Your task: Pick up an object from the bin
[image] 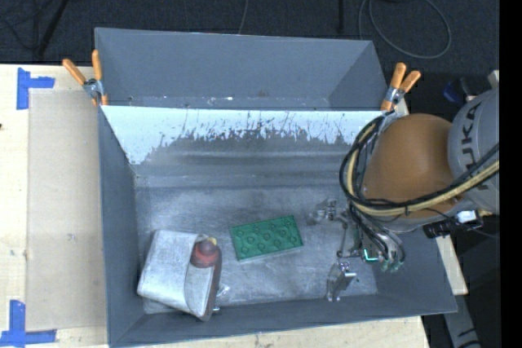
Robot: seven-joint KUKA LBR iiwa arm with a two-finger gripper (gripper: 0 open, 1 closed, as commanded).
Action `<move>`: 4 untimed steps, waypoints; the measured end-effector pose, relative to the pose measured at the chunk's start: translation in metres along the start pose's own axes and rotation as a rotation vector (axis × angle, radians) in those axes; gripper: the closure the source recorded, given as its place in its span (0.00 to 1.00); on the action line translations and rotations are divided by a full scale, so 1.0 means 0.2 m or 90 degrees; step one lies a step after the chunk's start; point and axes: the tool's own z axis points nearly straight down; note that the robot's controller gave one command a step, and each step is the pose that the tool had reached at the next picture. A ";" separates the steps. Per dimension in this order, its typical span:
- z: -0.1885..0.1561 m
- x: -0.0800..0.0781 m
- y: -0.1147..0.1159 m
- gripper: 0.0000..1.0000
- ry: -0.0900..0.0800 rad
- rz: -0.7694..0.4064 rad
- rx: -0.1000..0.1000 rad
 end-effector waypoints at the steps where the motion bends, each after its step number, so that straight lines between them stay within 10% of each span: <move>1: 0.38 -0.14 0.24 0.00 -0.011 0.075 0.001; 2: 0.34 -0.16 0.24 1.00 -0.023 0.073 0.000; 3: -0.25 -0.17 0.24 1.00 -0.010 0.062 -0.001; 4: -0.17 -0.38 0.46 1.00 -0.006 -0.073 0.000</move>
Offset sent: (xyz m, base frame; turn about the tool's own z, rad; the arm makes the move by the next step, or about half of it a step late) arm 0.0241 0.0482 -0.0766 0.1147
